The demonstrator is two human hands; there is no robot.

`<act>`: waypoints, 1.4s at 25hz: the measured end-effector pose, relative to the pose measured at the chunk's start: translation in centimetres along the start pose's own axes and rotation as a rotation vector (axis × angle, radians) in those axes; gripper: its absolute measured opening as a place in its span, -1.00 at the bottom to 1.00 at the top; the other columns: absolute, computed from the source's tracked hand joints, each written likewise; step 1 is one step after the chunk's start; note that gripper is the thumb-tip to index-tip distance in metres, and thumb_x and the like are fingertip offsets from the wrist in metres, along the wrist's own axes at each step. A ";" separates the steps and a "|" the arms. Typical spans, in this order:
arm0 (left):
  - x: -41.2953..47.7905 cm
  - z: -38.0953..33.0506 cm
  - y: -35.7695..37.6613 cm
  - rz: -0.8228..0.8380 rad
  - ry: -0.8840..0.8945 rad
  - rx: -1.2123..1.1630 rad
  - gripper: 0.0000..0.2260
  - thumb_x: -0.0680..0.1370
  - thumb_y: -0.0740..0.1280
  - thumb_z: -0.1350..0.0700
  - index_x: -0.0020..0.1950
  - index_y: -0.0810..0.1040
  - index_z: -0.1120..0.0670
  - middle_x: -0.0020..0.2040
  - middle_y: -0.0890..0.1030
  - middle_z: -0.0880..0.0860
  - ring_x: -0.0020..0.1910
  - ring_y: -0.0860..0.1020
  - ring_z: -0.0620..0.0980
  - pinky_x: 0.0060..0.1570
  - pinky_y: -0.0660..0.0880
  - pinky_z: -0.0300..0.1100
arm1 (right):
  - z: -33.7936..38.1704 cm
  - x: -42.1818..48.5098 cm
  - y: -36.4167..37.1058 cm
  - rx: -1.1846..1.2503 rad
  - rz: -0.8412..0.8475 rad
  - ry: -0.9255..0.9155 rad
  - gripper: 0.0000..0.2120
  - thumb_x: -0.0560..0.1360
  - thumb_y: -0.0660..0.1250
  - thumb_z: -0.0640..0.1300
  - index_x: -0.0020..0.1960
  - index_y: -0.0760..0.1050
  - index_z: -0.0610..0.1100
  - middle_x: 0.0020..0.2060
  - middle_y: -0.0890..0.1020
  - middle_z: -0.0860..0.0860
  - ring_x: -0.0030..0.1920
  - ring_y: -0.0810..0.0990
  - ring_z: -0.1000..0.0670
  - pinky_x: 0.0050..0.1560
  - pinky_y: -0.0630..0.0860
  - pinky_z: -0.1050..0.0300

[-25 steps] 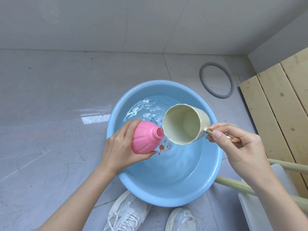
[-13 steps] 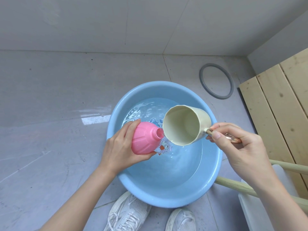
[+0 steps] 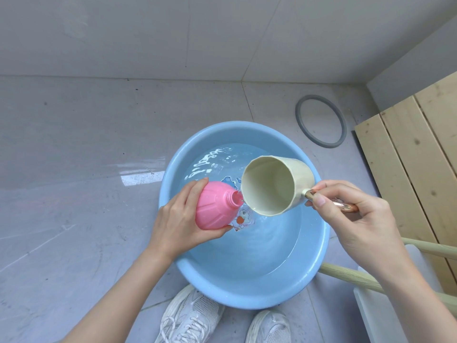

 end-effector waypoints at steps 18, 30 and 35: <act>0.0 0.0 0.0 -0.007 -0.005 -0.005 -0.14 0.23 0.35 -0.43 0.36 0.35 0.06 0.22 0.55 0.02 0.07 0.60 0.05 -0.10 0.59 -0.06 | 1.0 0.0 0.1 -0.053 -0.011 -0.057 -0.76 0.33 0.33 0.15 -0.26 0.60 -0.02 -0.15 0.62 0.13 -0.16 0.59 0.16 -0.13 0.41 0.46; 0.0 0.0 0.0 -0.011 0.003 -0.007 -0.14 0.24 0.35 -0.44 0.36 0.36 0.08 0.22 0.55 0.03 0.09 0.59 0.06 -0.10 0.60 -0.04 | 1.5 0.1 0.1 -0.080 -0.007 -0.106 -0.51 0.32 0.27 0.44 -0.25 0.59 0.00 -0.13 0.60 0.10 -0.17 0.59 0.15 -0.13 0.41 0.46; 0.0 0.1 0.1 -0.017 0.003 -0.007 -0.15 0.24 0.35 -0.43 0.36 0.34 0.07 0.21 0.56 0.04 0.06 0.60 0.07 -0.13 0.61 -0.03 | 1.8 0.1 0.1 -0.106 -0.007 -0.135 -0.49 0.34 0.27 0.42 -0.23 0.59 -0.03 -0.13 0.59 0.09 -0.21 0.59 0.13 -0.15 0.40 0.46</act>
Point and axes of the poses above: each hand's wrist, its own x-axis towards the middle knuckle, its own y-axis out of the palm, z = x × y, the point moved 3 cm from there along x, towards the middle knuckle
